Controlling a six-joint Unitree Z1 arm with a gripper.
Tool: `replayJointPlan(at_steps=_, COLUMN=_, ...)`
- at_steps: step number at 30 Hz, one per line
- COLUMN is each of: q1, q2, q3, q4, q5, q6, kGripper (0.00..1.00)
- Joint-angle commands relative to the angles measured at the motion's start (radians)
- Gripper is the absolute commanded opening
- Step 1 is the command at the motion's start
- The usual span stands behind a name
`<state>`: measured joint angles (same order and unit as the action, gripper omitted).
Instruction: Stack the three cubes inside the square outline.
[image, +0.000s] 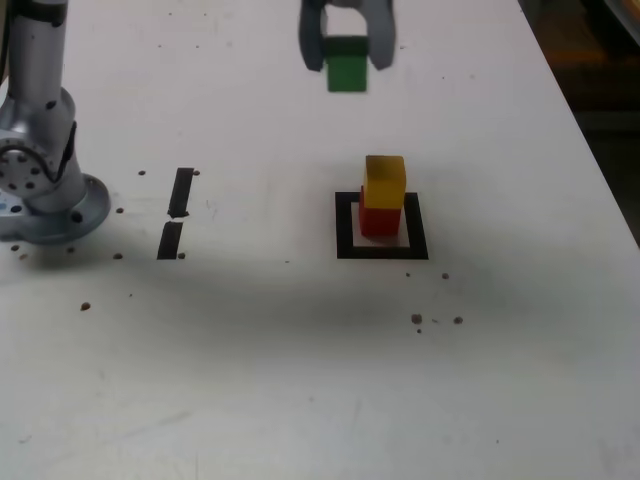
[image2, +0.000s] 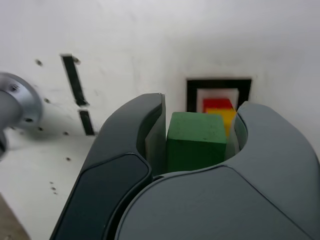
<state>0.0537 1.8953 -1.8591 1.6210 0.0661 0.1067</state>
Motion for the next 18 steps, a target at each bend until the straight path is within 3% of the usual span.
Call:
replayJointPlan(at_steps=1, q1=-0.049, q2=-0.002, q3=0.01, q4=0.012, q5=-0.008, q6=-0.055, kGripper=0.19)
replayJointPlan(at_steps=8, q1=-0.167, q2=0.034, q3=0.011, q4=-0.009, q5=0.0, q6=-0.175, kGripper=0.19)
replayJointPlan(at_steps=18, q1=-0.181, q2=0.074, q3=0.014, q4=-0.04, q5=-0.004, q6=-0.188, kGripper=0.19)
